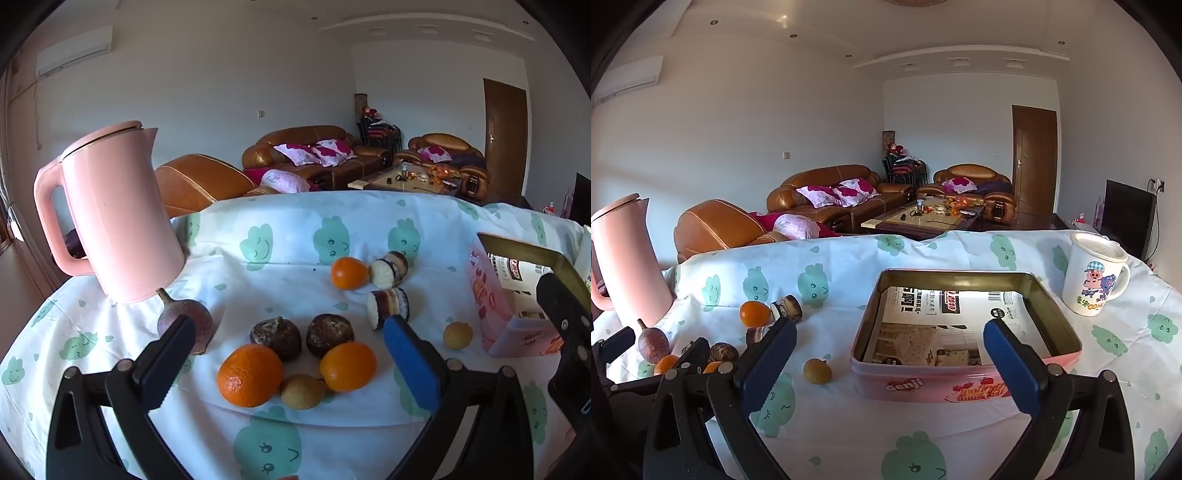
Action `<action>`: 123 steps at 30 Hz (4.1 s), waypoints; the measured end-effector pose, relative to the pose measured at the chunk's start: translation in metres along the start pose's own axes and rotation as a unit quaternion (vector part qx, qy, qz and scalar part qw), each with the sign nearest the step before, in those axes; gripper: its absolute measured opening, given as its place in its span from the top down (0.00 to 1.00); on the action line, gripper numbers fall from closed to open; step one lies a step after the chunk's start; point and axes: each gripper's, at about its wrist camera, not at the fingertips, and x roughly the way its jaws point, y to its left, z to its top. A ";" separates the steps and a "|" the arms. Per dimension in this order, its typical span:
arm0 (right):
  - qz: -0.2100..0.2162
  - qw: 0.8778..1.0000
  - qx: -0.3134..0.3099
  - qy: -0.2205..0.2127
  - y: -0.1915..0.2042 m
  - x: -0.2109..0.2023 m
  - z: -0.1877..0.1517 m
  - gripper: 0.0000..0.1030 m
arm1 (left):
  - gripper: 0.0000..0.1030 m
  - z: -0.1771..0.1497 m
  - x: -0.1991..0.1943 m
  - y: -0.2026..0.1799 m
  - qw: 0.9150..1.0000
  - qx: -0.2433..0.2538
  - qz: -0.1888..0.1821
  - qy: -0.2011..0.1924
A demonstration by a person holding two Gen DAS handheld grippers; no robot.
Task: Organize fruits
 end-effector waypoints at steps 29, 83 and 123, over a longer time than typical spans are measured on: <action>-0.003 1.000 -0.006 0.001 0.002 -0.001 -0.001 0.01 | 0.00 0.001 0.000 0.009 1.000 -0.011 -0.001 0.006; 0.030 0.999 -0.034 -0.004 0.007 0.000 0.000 0.01 | 0.00 0.007 -0.019 0.035 0.999 -0.020 0.042 0.024; 0.251 0.944 -0.064 0.205 0.074 0.049 -0.028 0.60 | 0.25 -0.010 0.030 0.053 0.976 -0.009 -0.138 0.171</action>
